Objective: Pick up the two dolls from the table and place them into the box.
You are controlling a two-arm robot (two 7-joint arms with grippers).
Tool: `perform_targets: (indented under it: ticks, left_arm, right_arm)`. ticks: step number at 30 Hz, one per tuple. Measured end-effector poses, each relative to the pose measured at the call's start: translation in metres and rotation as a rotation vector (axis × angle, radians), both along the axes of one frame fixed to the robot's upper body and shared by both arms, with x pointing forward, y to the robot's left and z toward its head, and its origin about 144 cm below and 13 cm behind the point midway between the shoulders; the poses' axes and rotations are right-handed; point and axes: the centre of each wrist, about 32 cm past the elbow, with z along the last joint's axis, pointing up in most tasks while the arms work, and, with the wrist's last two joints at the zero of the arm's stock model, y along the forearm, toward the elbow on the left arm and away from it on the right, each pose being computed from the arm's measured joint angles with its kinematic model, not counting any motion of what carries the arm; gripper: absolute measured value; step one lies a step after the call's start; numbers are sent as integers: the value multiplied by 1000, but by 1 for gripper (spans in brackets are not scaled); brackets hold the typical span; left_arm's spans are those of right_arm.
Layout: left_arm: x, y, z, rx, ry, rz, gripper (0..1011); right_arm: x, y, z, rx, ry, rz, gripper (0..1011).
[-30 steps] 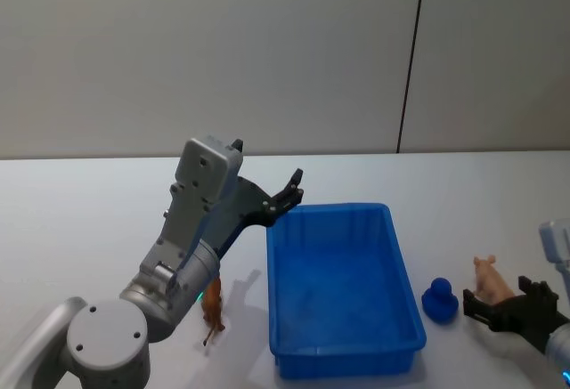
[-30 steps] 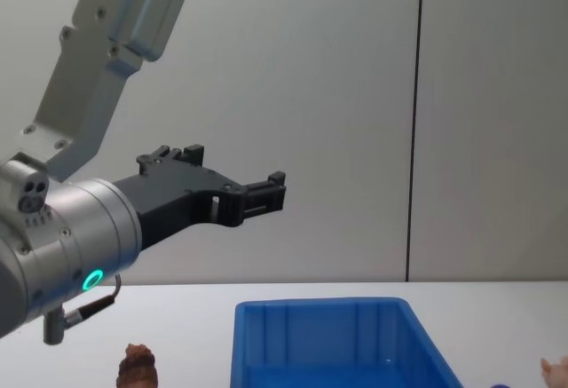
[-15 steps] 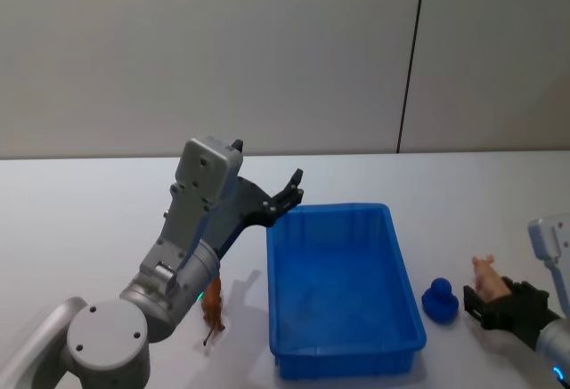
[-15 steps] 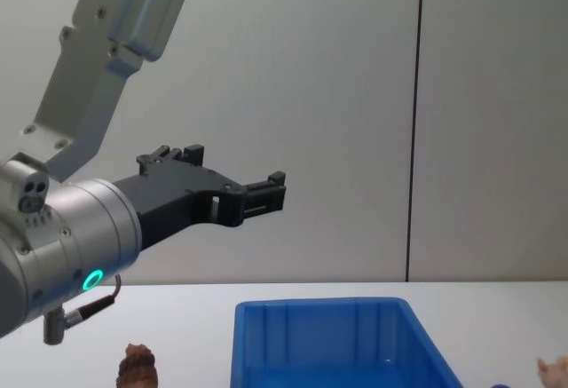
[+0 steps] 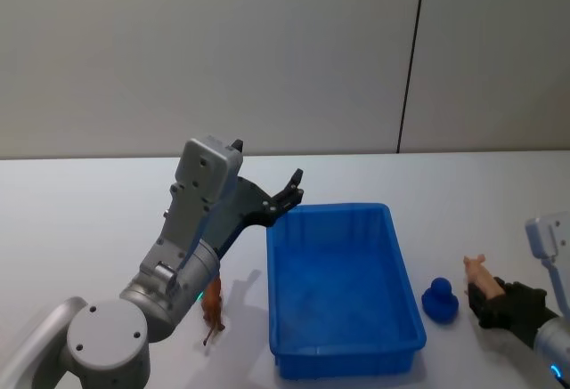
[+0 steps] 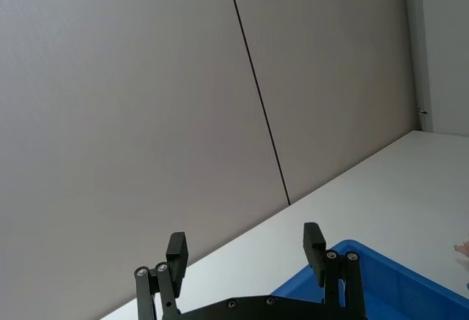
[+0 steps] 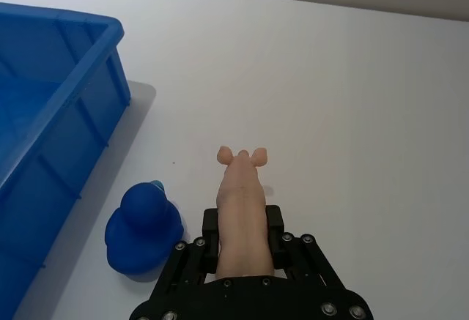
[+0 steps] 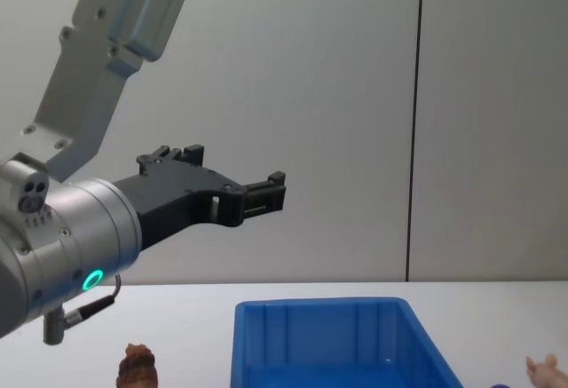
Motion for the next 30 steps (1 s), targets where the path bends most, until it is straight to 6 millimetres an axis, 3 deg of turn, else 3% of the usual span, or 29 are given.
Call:
perform_targets:
  ticks: [16,30]
  left_arm:
    - [0,0,0,0,0,0,1001]
    - [0,0,0,0,0,0,1001]
  right_arm:
    - [0,4,16,3,-148,42,369]
    - [6,17,42,68,-299,205,369]
